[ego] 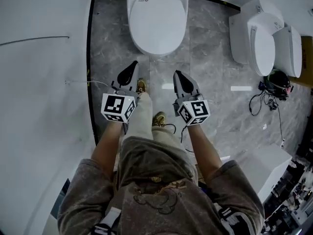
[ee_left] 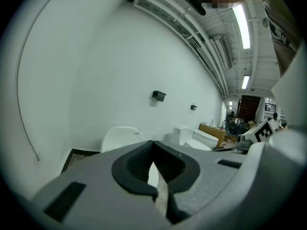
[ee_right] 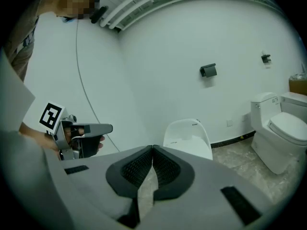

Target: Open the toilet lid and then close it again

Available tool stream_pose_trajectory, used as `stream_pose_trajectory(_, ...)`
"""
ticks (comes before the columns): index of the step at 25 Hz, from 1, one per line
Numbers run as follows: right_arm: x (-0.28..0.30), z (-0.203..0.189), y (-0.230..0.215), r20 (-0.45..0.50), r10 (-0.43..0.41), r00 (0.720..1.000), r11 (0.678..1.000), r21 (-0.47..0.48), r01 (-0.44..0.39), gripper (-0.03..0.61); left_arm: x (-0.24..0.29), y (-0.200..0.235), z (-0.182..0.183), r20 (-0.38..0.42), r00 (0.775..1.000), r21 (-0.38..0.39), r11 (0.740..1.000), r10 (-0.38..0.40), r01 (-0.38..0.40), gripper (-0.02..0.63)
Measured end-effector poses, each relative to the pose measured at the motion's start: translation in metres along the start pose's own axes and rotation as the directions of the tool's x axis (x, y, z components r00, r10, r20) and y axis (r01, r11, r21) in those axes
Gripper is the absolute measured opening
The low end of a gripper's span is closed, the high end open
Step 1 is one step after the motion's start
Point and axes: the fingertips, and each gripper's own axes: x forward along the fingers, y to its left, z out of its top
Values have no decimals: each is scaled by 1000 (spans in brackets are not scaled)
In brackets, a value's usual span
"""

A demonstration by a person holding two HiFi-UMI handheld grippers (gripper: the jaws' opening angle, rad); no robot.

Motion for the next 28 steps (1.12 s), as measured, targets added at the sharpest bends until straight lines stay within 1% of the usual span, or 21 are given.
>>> stream_pose_trajectory(4, 43, -62, -20, -44, 1, 999, 1000, 12, 0, 26, 38, 26, -65, -42, 999, 6, 1000, -10, 10, 9)
stream_pose_trajectory(8, 81, -119, -47, -74, -6, 997, 1000, 12, 7, 26, 77, 42, -135, -84, 996, 14, 1000, -17, 18, 9)
stream_pose_trajectory(15, 135, -199, -90, -85, -18, 996, 999, 39, 22, 26, 129, 68, -243, -129, 991, 3, 999, -39, 40, 9)
stream_pose_trajectory(19, 165, -236, -108, -95, -13, 995, 999, 29, 15, 26, 155, 86, -288, -145, 989, -4, 999, -35, 35, 9)
stream_pose_trajectory(23, 180, -265, -126, -101, -23, 995, 999, 44, 27, 26, 174, 93, -328, -176, 983, -9, 999, -43, 42, 9)
stream_pose_trajectory(28, 195, -298, -133, -119, -18, 993, 998, 63, 26, 27, 188, 102, -360, -201, 979, 0, 999, -45, 46, 9)
